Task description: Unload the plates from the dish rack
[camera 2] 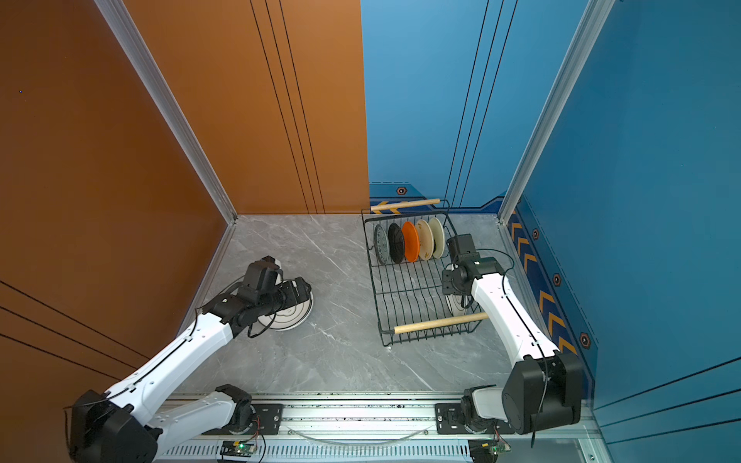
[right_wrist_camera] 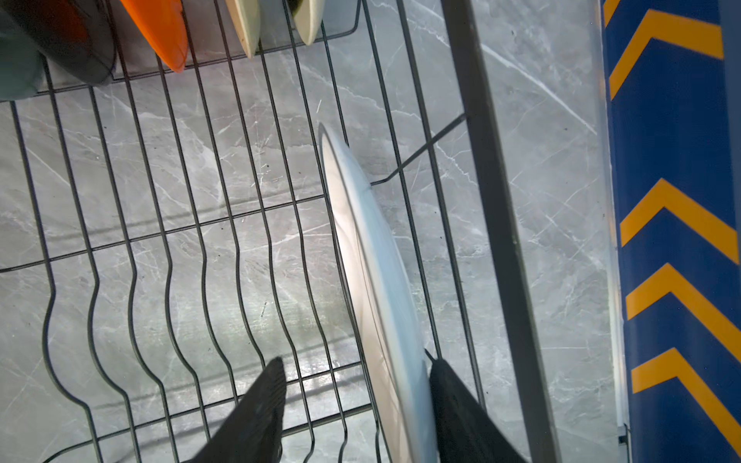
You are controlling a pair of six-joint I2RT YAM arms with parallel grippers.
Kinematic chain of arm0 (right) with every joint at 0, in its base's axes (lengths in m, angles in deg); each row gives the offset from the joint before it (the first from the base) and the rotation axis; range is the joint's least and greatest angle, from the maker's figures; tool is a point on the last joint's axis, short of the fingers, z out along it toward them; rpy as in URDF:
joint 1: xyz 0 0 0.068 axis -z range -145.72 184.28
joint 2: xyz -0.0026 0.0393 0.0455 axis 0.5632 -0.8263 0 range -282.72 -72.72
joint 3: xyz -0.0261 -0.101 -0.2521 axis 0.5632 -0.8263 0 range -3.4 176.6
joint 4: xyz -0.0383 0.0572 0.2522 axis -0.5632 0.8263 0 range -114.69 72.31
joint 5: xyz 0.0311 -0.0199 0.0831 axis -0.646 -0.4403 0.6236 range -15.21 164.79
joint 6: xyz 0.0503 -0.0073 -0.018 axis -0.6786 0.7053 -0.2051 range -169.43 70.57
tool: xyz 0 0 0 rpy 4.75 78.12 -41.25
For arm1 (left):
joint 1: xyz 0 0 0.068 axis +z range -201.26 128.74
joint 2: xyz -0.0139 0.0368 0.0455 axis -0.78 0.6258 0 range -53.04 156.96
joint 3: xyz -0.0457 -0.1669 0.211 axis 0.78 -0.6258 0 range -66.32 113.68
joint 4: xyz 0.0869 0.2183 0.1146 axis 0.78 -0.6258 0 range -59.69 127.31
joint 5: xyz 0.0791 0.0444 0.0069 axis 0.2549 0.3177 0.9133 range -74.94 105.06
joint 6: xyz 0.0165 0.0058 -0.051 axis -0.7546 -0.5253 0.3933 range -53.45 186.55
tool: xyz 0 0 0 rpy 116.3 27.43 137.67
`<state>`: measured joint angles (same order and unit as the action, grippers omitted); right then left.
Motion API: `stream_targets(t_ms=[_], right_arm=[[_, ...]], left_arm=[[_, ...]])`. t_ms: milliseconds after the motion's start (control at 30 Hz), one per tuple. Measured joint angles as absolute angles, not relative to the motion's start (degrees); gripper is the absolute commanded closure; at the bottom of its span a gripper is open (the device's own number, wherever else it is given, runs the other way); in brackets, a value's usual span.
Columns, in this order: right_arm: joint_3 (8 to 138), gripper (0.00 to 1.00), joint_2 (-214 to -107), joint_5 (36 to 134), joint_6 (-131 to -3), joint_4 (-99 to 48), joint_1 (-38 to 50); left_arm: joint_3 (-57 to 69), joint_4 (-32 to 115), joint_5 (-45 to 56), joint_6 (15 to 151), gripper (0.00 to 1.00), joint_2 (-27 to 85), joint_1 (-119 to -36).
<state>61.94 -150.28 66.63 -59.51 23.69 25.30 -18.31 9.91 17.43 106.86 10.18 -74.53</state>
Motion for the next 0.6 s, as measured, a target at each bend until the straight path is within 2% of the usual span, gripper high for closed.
stream_targets(t_ms=[333,600], right_arm=[[58.9,0.65,-150.5,65.6,-59.8,21.6,25.3],[57.9,0.81,-150.3,63.8,-59.4,20.7,25.3]], left_arm=[[-16.4,10.1,18.1,107.3,0.02,17.7,-77.2],[-14.9,10.2,18.0,106.8,0.02,18.4,-77.2]])
